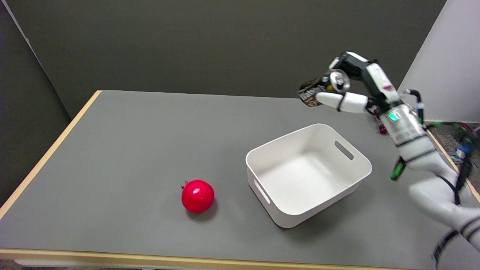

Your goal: Place the black can into the white box.

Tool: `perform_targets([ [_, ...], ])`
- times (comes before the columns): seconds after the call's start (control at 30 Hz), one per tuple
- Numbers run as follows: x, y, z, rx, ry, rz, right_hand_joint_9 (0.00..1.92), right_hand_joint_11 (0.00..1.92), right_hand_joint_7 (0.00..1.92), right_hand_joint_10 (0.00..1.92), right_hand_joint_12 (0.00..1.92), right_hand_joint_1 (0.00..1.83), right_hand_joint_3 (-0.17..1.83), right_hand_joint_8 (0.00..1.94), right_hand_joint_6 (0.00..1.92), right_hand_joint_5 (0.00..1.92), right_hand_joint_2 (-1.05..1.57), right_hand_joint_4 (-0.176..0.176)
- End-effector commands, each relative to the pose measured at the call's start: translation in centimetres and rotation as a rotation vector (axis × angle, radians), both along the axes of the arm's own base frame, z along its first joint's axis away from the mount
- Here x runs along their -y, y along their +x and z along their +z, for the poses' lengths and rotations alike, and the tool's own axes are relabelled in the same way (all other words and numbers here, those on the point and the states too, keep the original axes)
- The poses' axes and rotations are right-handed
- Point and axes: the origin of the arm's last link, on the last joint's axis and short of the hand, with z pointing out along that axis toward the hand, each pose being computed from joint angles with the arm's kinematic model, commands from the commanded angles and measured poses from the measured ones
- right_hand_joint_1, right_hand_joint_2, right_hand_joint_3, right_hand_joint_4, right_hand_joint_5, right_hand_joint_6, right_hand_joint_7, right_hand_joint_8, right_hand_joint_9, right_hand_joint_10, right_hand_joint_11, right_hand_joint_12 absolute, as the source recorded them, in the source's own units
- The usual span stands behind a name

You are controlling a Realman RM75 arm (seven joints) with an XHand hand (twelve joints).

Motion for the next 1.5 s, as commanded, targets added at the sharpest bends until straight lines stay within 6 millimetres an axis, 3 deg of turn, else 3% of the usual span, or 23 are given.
perform_targets([
  [0.03,-13.5,-3.3,-2.2,0.193,0.074,0.179,0.79,0.7,0.87,1.28,1.69,1.19,0.07,1.35,1.54,0.5,1.24,-0.176],
  [0.13,-13.2,-5.6,-2.7,0.22,0.083,0.09,0.8,0.7,0.87,1.28,1.69,1.19,0.07,1.35,1.54,0.5,1.24,-0.176],
  [0.27,-12.6,-8.4,-1.5,0.234,0.041,-0.025,0.79,0.7,0.87,1.28,1.69,1.19,0.07,1.35,1.54,0.5,1.25,-0.176],
  [0.4,-11.4,-9.5,-0.2,0.201,0.017,-0.081,0.79,0.7,0.87,1.28,1.69,1.19,0.07,1.35,1.54,0.5,1.24,-0.176],
  [0.43,-11.1,-9.6,-0.2,0.193,0.025,-0.084,0.74,0.65,0.83,1.27,1.68,1.12,0.24,1.26,1.41,0.47,1.14,-0.164],
  [0.47,-10.6,-9.5,0.0,0.183,0.031,-0.082,0.61,0.55,0.74,1.23,1.67,0.96,0.63,1.03,1.1,0.41,0.91,-0.136],
  [0.5,-10.1,-9.5,0.0,0.18,0.036,-0.08,0.45,0.4,0.61,1.13,1.58,0.8,0.89,0.81,0.81,0.33,0.73,-0.114],
  [0.57,-9.3,-9.3,0.0,0.169,0.047,-0.079,0.11,0.03,0.21,0.7,1.17,0.56,0.91,0.38,0.33,0.08,0.63,-0.096],
  [0.63,-8.3,-9.2,-0.2,0.166,0.058,-0.081,0.0,0.0,0.01,0.14,0.92,0.52,0.77,0.01,0.06,0.0,0.62,-0.091],
  [0.73,-7.1,-9.1,-0.3,0.163,0.063,-0.092,0.0,0.0,0.0,0.0,0.77,0.54,0.67,0.0,0.0,0.0,0.61,-0.094],
  [0.9,-6.0,-8.9,-0.3,0.177,0.056,-0.09,0.0,0.0,0.0,0.0,0.44,0.52,0.62,0.0,0.0,0.0,0.59,-0.09],
  [1.03,-5.9,-8.5,-0.8,0.236,0.049,-0.018,0.0,0.0,0.0,0.0,0.29,0.48,0.61,0.0,0.0,0.0,0.58,-0.087],
  [1.13,-6.2,-8.0,-1.4,0.281,0.053,0.057,0.0,0.0,0.0,0.0,0.01,0.43,0.77,0.0,0.0,0.0,0.53,-0.084],
  [1.23,-6.7,-7.6,-2.2,0.325,0.065,0.125,0.0,0.0,0.0,0.0,0.0,0.47,0.61,0.0,0.0,0.0,0.59,-0.082],
  [1.37,-7.2,-7.4,-2.8,0.371,0.077,0.174,0.0,0.0,0.0,0.0,0.0,0.42,0.63,0.0,0.0,0.0,0.61,-0.081],
  [1.5,-7.9,-7.0,-1.7,0.4,0.036,0.24,0.0,0.0,0.0,0.0,0.0,0.4,0.66,0.0,0.0,0.0,0.62,-0.078],
])
